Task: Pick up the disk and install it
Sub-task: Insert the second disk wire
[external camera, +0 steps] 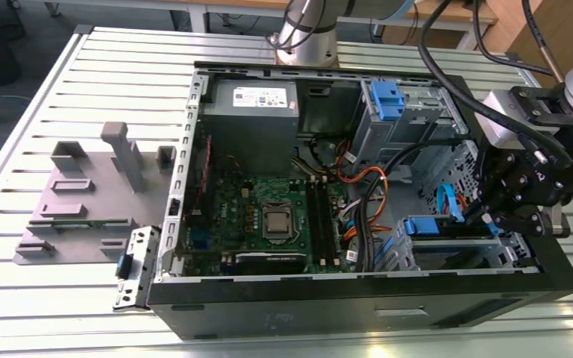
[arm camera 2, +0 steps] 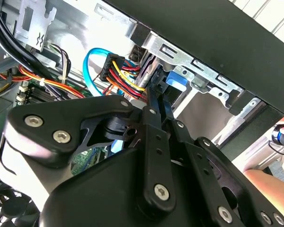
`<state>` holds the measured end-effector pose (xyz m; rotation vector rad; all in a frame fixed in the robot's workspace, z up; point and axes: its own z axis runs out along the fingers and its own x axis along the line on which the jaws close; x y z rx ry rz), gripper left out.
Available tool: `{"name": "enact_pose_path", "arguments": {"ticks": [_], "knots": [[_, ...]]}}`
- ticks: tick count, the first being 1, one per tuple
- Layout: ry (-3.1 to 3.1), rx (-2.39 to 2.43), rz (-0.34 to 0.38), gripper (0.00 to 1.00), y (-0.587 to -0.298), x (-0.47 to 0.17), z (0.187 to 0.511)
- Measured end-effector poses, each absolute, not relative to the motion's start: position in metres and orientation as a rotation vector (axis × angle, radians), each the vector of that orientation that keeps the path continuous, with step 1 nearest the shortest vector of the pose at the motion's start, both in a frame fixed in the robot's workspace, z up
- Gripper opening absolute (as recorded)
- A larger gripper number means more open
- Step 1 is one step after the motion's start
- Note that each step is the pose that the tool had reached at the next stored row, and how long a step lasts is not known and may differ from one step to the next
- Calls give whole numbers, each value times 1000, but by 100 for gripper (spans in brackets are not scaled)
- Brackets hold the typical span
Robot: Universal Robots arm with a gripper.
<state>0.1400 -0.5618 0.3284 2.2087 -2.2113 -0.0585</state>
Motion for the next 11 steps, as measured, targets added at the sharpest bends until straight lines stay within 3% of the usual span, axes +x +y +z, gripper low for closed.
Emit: {"name": "enact_pose_path", "arguments": {"ticks": [5,8,11], "knots": [[-2211,2209,-59,17,-562,140,328],[-2211,2208,-58,30,-562,140,328],[-2211,2208,-57,30,-562,140,330]]}}
